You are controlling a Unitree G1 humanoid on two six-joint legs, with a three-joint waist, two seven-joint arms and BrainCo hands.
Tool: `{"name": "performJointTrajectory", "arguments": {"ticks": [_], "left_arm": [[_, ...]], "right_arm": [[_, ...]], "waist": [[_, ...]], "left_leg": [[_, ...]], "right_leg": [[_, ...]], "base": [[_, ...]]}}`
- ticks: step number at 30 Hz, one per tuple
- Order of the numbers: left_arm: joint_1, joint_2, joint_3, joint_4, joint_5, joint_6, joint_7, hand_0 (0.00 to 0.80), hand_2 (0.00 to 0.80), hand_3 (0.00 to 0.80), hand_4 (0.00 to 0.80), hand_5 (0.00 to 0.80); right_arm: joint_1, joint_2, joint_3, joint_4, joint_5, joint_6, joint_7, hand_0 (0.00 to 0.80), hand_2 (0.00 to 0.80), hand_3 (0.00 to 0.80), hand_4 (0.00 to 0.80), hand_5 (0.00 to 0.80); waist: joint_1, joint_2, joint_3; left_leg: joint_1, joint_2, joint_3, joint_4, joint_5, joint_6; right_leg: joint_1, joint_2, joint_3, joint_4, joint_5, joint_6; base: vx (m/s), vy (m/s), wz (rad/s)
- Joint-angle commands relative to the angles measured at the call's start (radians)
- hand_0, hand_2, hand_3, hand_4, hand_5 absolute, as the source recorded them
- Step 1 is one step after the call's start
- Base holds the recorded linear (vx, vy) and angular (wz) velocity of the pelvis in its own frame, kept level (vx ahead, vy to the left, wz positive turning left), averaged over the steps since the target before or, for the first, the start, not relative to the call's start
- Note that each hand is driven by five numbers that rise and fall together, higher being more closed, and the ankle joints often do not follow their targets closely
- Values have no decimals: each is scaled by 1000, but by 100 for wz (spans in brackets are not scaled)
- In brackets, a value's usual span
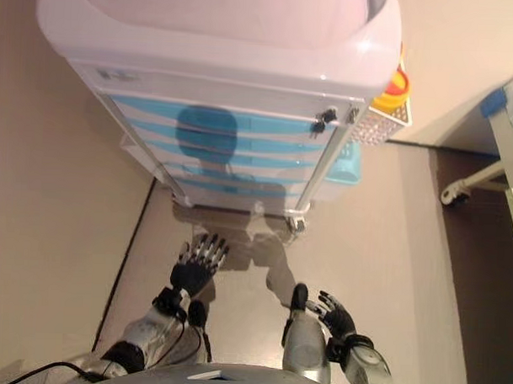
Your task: Open the drawer and pick up the medicine
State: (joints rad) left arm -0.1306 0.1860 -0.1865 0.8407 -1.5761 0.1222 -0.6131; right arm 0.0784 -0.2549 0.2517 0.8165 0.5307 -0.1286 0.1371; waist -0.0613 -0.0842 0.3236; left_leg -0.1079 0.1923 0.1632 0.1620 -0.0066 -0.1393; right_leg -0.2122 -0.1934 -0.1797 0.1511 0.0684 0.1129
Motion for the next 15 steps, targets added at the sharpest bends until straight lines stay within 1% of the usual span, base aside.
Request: {"name": "performJointTrajectory", "arguments": {"ticks": [1, 6, 7, 8, 12, 15], "left_arm": [[-43, -14, 20, -30, -62, -52, -27, 0, 0, 0, 0, 0], [-118, 0, 15, -61, -126, -112, -11, 0, 0, 0, 0, 0], [-133, 1, 15, -64, -139, -124, -11, 0, 0, 0, 0, 0], [-148, 2, 17, -69, -144, -140, -11, 0, 0, 0, 0, 0], [-195, 11, 20, -84, -191, -183, -16, 0, 0, 0, 0, 0], [-247, 38, 40, -88, -214, -192, -13, 0, 0, 0, 0, 0]], "right_arm": [[7, -22, 39, -90, 27, -21, -3, 0, 0, 0, 0, 0], [-13, -44, 56, -128, 52, -7, 8, 0, 0, 0, 0, 0], [-12, -47, 60, -139, 53, -5, 13, 0, 0, 0, 0, 0], [-13, -54, 69, -153, 56, -6, 16, 0, 0, 0, 0, 0], [-7, -72, 93, -196, 73, 4, 15, 0, 0, 0, 0, 0], [-3, -84, 107, -215, 85, 1, 26, 0, 0, 0, 0, 0]], "waist": [[-30, -10, 35], [-48, -30, 78], [-51, -32, 87], [-55, -38, 96], [-62, -54, 119], [-68, -68, 132]], "left_leg": [[-78, 23, -6, 118, -33, 71], [-167, 40, -25, 193, -39, 65], [-172, 44, -36, 210, -64, 59], [-188, 47, -40, 222, -66, 59], [-240, 54, -57, 266, -71, 58], [-265, 62, -63, 276, -69, 57]], "right_leg": [[-79, -3, 32, 124, -19, 27], [-150, 14, 49, 172, -24, 20], [-152, 23, 54, 190, -47, 25], [-164, 29, 57, 201, -52, 22], [-201, 43, 59, 241, -65, 15], [-220, 51, 56, 255, -71, 12]], "base": [[-72, -41, -6], [-28, -45, -4], [33, -50, 1], [39, -51, -1], [-3, -53, -2], [3, -60, 1]]}}
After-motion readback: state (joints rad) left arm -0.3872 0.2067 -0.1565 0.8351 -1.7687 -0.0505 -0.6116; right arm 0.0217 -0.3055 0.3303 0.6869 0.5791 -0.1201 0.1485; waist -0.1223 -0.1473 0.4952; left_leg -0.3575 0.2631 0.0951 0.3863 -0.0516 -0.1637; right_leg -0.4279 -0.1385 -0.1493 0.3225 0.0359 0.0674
